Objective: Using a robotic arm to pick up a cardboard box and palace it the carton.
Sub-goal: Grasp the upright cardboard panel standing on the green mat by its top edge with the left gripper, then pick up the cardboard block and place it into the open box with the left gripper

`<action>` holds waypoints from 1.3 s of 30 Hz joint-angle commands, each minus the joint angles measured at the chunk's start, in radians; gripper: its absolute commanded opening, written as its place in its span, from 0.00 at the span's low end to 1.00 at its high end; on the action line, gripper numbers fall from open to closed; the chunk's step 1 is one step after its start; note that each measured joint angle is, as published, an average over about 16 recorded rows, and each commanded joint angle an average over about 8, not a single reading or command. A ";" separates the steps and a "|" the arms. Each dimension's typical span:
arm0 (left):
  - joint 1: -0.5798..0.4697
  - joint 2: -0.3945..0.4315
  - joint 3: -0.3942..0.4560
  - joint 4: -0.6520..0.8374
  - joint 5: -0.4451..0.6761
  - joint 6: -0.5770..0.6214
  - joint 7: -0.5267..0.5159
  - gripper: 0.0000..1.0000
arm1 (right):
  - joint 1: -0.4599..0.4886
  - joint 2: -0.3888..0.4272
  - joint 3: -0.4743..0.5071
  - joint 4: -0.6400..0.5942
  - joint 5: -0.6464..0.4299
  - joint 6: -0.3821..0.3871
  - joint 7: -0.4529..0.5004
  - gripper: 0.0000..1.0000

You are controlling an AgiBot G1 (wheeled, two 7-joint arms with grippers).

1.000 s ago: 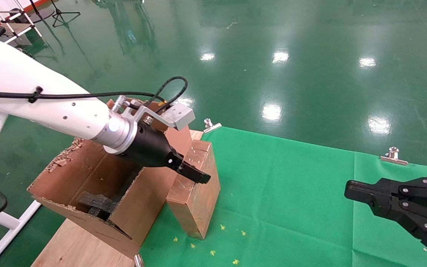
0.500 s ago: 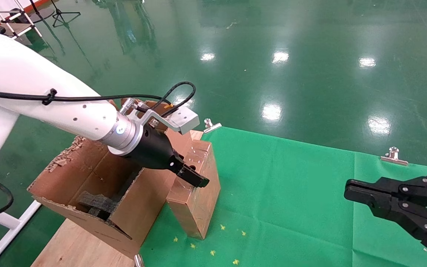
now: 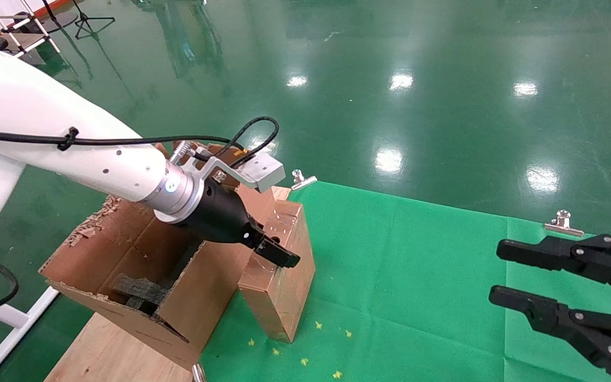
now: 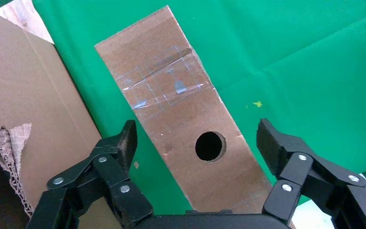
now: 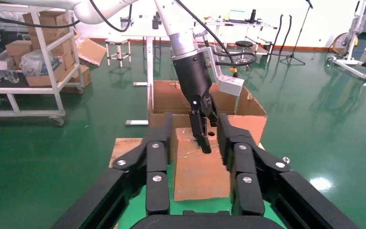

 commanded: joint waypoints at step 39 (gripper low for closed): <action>-0.256 -0.236 -0.255 0.499 -0.262 -0.127 0.771 0.00 | 0.000 0.000 -0.001 0.000 0.000 0.000 -0.001 1.00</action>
